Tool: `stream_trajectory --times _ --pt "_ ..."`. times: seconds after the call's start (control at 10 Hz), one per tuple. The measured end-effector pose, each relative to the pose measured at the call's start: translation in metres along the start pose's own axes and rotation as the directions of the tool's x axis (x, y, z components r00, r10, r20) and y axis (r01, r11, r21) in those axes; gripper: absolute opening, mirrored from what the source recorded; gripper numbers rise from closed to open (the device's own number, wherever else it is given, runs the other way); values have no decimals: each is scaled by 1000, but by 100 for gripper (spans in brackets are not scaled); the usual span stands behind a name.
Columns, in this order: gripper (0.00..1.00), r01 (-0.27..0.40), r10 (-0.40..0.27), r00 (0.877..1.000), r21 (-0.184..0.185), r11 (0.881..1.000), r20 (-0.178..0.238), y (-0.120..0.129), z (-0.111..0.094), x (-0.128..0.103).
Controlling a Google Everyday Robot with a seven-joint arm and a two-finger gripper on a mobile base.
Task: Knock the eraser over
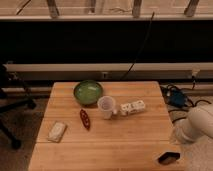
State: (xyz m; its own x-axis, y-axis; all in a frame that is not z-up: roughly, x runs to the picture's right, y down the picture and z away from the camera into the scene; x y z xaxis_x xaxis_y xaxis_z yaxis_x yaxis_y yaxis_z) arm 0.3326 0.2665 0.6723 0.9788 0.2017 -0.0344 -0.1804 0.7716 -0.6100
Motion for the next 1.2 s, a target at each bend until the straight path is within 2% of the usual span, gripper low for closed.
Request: stream_trajectory --times 0.3,0.9,1.0,1.1,1.2 --pt "6 -18 18 1000 -40 999 1 18 5 13" --pt "6 -39 44 999 -148 988 29 81 -7 49" --pt "10 -37 44 998 -156 987 39 84 -8 52" --pt "18 -41 49 998 -164 986 45 87 -8 61" --pt "19 -39 46 998 -156 987 42 83 -7 58"
